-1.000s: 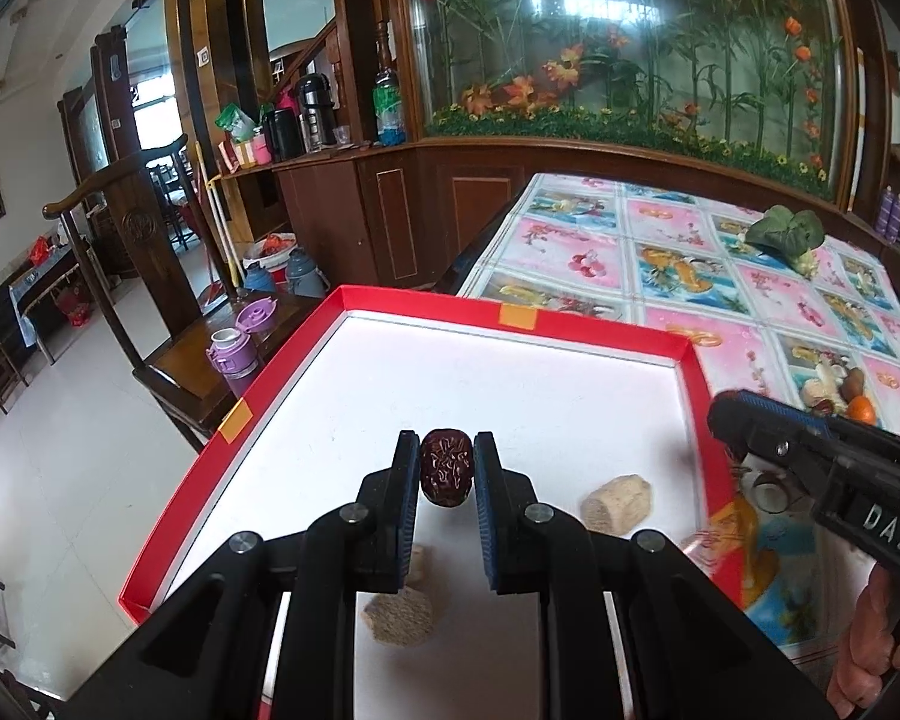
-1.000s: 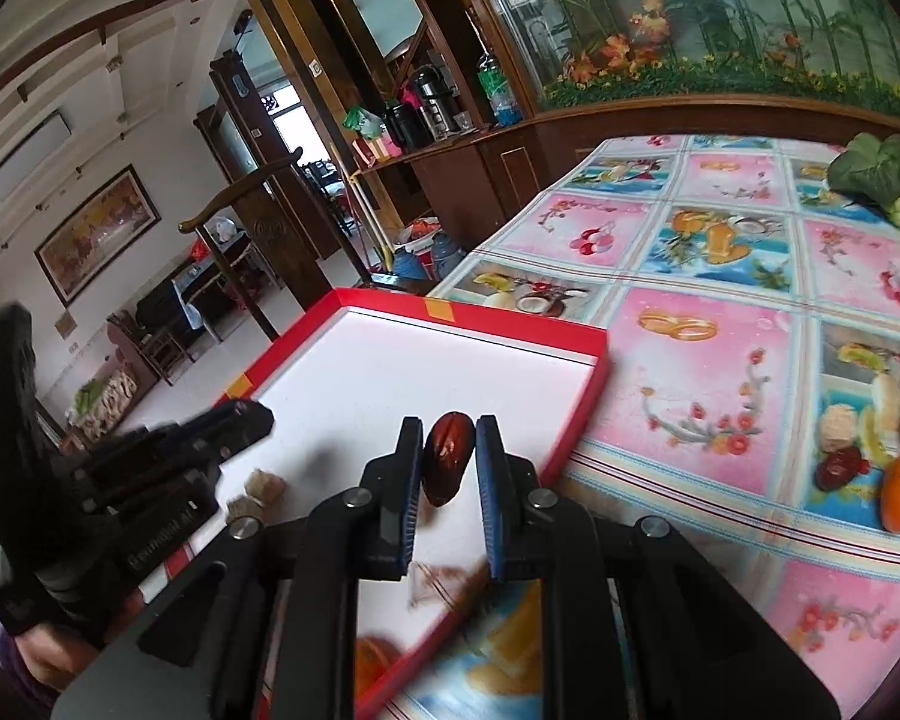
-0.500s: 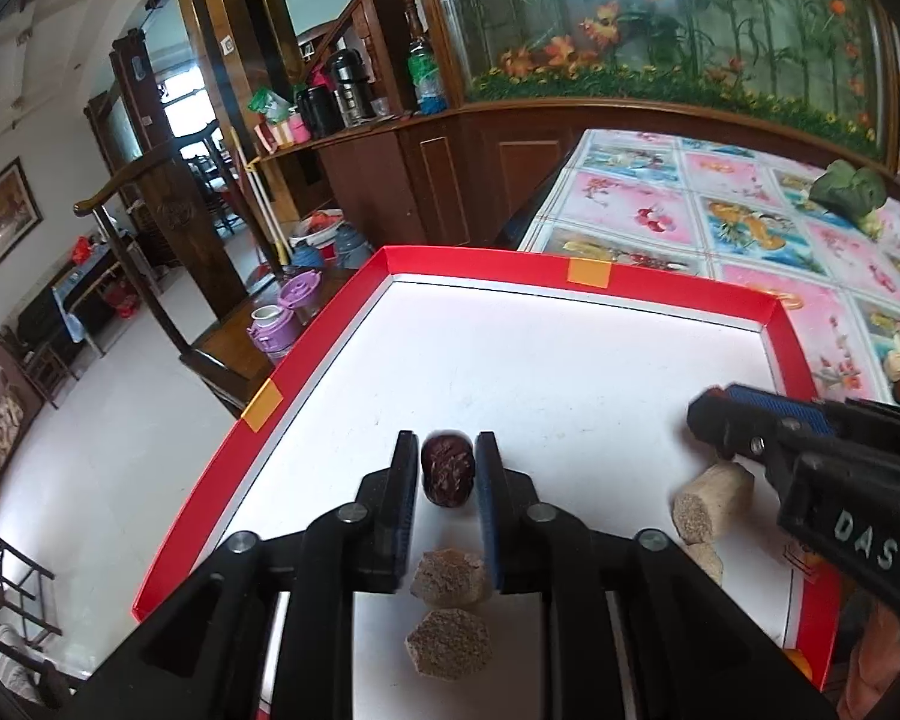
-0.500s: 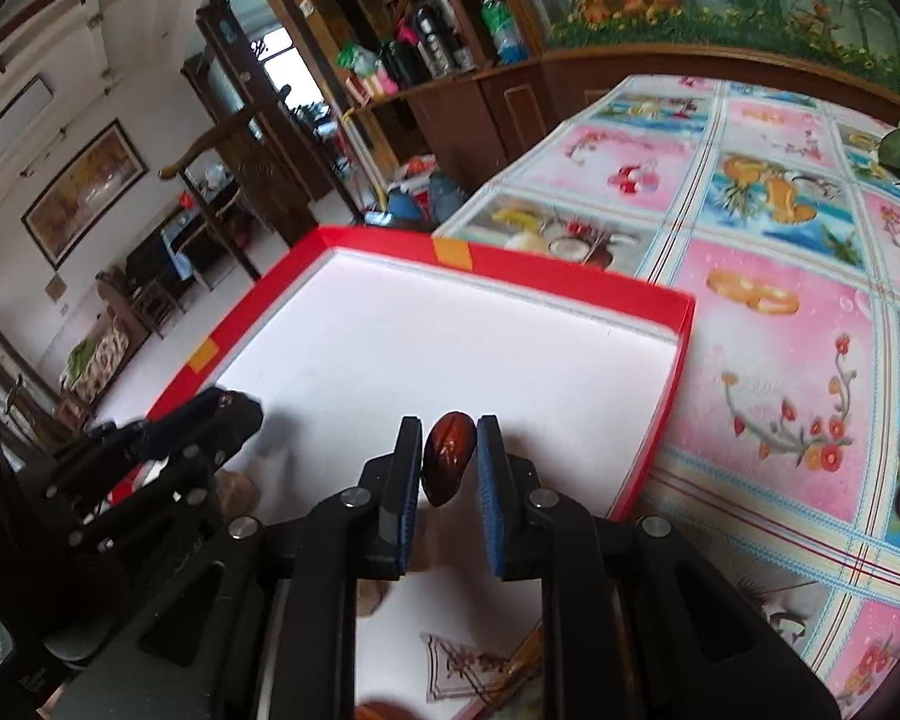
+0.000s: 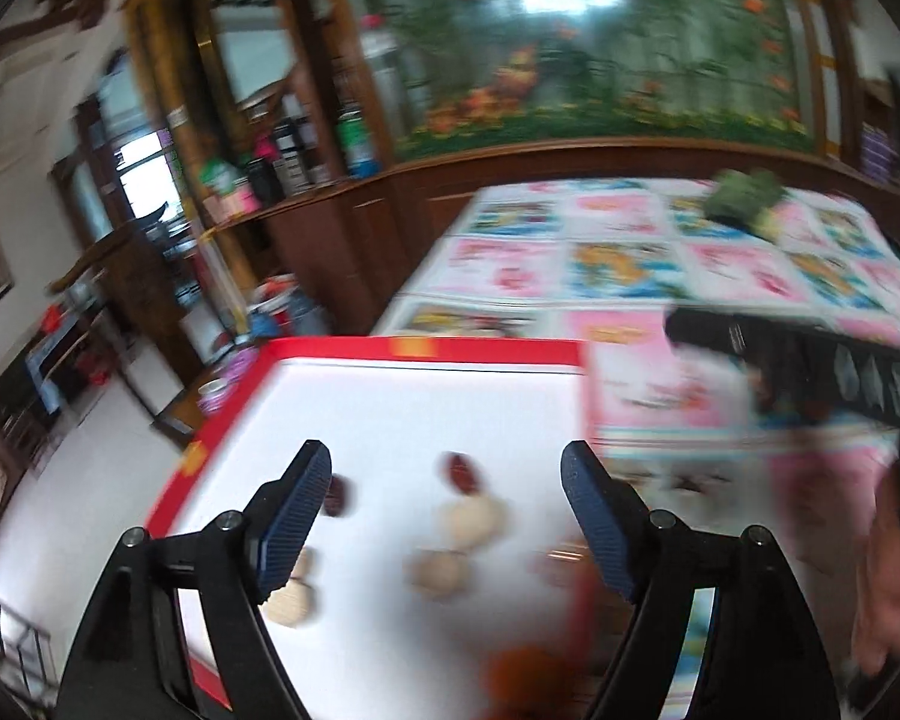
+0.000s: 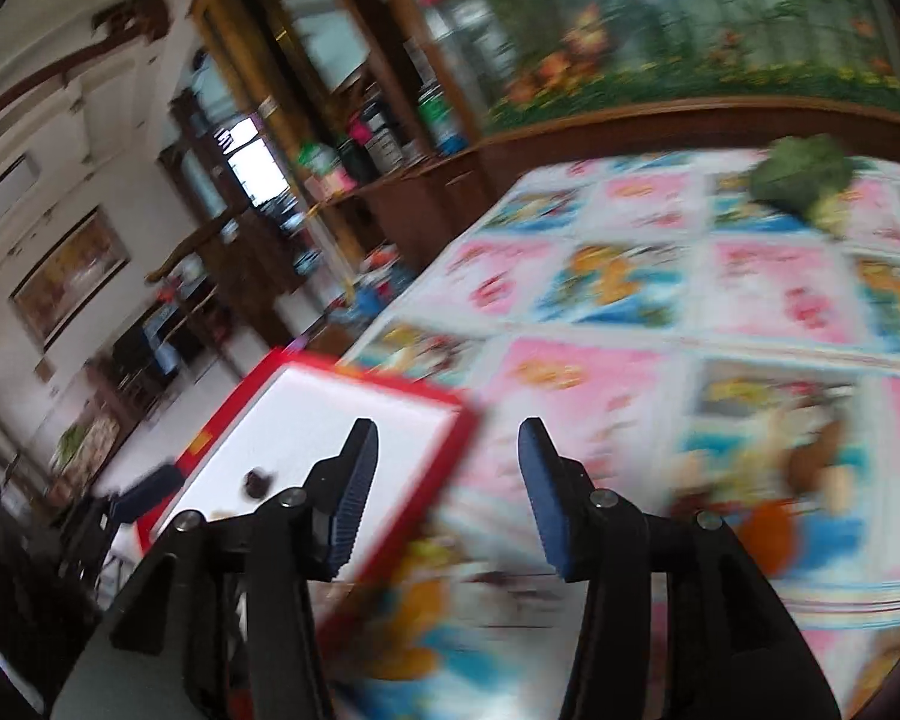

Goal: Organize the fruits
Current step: 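Move both open tools away from the tray back over the table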

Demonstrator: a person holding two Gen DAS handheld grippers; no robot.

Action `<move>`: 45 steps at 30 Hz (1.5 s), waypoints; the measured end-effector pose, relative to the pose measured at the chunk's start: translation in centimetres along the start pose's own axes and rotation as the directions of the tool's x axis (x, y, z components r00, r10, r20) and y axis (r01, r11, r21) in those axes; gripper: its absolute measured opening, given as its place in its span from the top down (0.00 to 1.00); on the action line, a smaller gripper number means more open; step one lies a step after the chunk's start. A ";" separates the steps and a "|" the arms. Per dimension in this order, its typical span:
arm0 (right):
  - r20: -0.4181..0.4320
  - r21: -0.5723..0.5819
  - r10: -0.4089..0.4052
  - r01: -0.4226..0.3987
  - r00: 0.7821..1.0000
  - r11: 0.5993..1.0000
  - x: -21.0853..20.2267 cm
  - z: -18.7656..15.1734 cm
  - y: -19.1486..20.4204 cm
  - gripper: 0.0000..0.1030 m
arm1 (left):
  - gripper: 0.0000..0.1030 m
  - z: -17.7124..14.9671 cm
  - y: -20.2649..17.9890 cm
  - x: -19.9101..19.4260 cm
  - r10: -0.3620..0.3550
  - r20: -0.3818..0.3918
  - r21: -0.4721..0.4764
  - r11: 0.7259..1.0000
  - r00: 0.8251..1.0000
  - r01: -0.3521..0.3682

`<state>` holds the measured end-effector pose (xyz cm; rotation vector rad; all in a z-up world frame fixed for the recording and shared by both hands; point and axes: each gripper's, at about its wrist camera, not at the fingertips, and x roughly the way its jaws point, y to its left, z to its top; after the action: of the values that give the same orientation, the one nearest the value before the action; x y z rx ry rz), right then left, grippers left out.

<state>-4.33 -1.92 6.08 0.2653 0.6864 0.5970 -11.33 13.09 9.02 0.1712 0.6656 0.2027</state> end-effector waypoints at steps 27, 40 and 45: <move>0.404 0.147 -0.434 0.411 0.805 0.899 -40.3 1.9 -1.0 0.43 | 0.19 13.2 -8.8 -33.1 -0.536 0.463 0.257 0.843 0.706 0.472; 0.513 0.082 -0.338 0.347 0.789 0.934 -52.7 9.7 8.0 0.39 | 0.01 18.3 -5.0 -47.5 -0.473 0.651 0.270 0.875 0.593 0.401; 0.524 0.053 -0.352 0.383 0.775 0.922 -52.9 9.6 8.4 0.26 | 0.01 18.6 -3.7 -47.0 -0.508 0.611 0.232 0.848 0.607 0.477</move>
<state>-34.17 -27.00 44.00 0.2187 0.1718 0.1441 -35.25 -3.49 50.46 0.0834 -0.0171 -0.4130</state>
